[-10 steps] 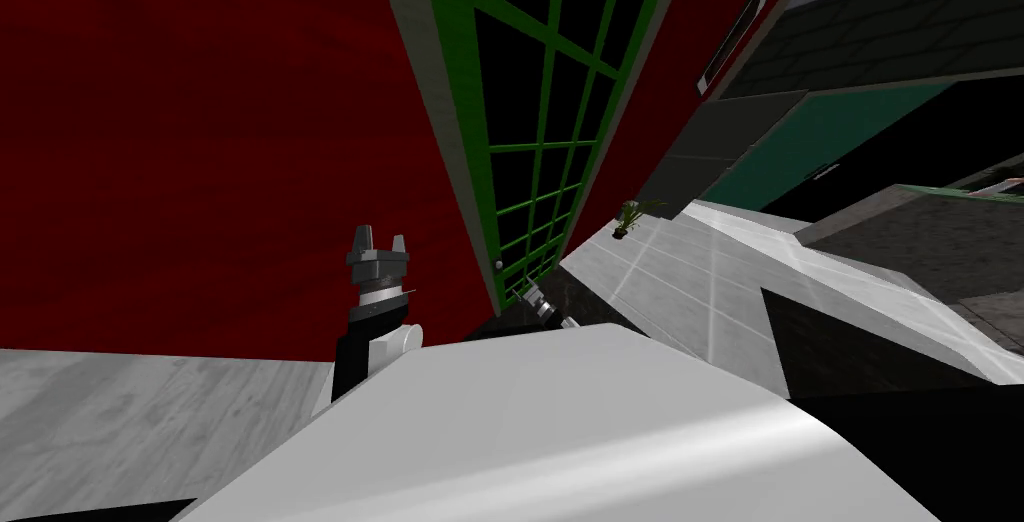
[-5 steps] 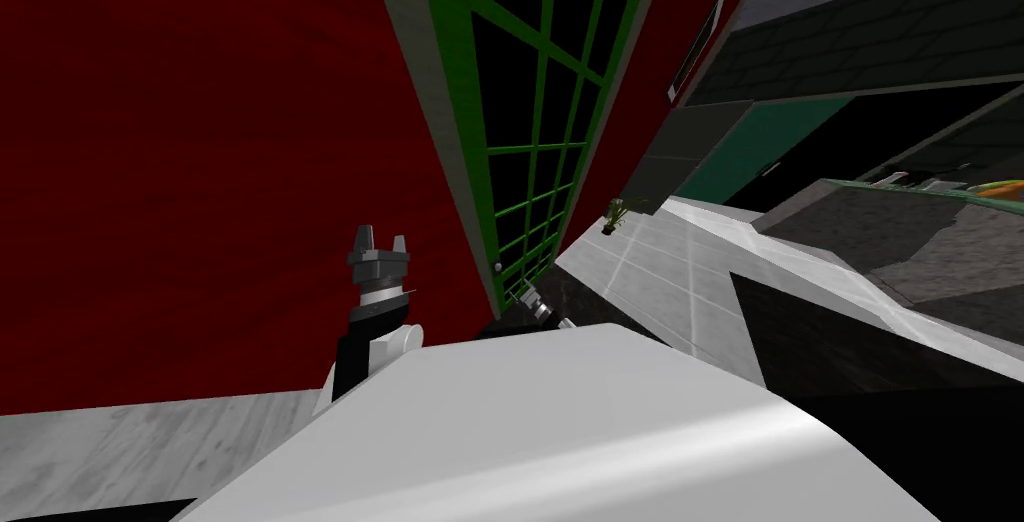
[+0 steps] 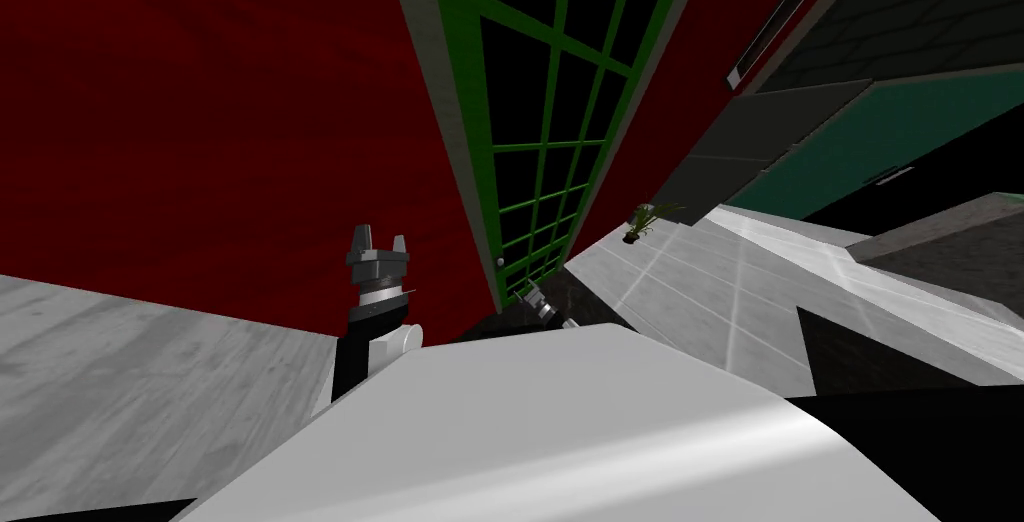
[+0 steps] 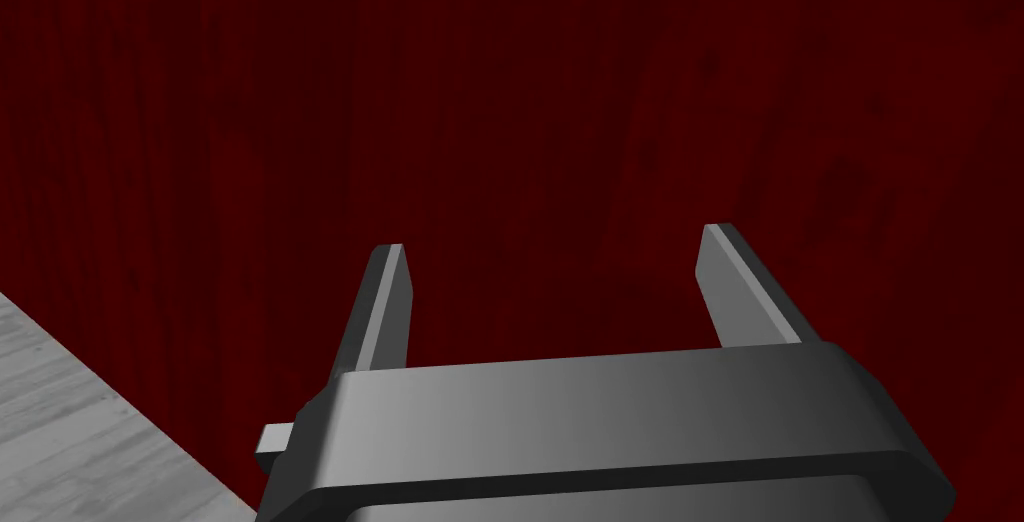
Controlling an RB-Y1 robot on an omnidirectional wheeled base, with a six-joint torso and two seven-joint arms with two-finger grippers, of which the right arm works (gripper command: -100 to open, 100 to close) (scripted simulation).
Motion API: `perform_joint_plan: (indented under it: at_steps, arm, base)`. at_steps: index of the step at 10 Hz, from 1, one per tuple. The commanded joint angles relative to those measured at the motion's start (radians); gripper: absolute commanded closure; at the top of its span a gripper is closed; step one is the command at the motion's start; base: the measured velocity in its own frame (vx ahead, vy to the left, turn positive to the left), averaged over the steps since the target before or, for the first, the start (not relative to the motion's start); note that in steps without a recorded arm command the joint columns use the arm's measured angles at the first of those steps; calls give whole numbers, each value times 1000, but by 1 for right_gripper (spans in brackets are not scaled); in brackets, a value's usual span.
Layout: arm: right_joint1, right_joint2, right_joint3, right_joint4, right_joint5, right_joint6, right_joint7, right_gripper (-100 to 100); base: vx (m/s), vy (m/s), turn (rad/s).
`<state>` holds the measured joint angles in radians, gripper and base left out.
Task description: Pull the door open
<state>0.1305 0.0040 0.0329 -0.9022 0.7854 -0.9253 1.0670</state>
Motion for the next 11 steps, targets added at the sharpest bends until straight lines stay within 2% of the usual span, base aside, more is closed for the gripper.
perform_joint_plan:
  at_steps: [1, 4, 8, 11]
  arm:
    - [0, -15, -1, 1, -18, 10, 6, -100]
    - [-2, -44, -6, 8, -52, 21, 20, -100]
    - [-9, -108, -20, 23, -134, 43, 56, -100]
    - [-17, -137, -34, 34, -202, 57, 88, -100]
  base:
    - [-71, -74, 365]
    - [-74, -46, 281]
    - [-126, -31, 337]
    - [-101, 29, 264]
